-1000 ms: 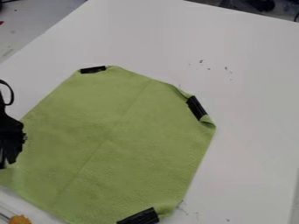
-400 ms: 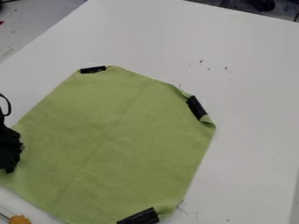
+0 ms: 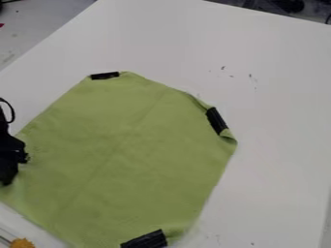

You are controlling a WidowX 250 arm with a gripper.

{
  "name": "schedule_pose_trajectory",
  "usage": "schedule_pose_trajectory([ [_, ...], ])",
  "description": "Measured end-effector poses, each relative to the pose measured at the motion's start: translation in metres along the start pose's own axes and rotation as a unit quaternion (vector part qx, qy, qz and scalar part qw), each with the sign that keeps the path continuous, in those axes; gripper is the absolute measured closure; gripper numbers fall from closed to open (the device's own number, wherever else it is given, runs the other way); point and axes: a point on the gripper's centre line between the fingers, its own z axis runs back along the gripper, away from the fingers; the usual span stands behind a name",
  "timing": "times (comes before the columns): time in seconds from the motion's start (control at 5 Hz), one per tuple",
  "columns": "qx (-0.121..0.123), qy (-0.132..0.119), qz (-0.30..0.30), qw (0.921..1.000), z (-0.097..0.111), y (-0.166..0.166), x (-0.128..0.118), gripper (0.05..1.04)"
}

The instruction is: Fold the cloth left to rigth

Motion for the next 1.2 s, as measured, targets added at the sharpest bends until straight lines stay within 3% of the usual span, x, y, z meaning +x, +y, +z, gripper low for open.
schedule_pose_trajectory([
  [0.2, 0.010, -0.002, 0.002, 0.9999, 0.002, 0.001, 0.000, 0.847],
  [0.4, 0.026, -0.003, 0.005, 0.9996, 0.009, 0.002, -0.005, 0.980],
  [0.8, 0.062, 0.007, -0.009, 0.9980, 0.054, -0.016, 0.001, 1.021],
  [1.0, 0.047, 0.007, -0.013, 0.9988, 0.061, -0.042, 0.014, 1.021],
  [1.2, 0.023, 0.015, -0.019, 0.9994, 0.052, -0.077, 0.030, 1.021],
])
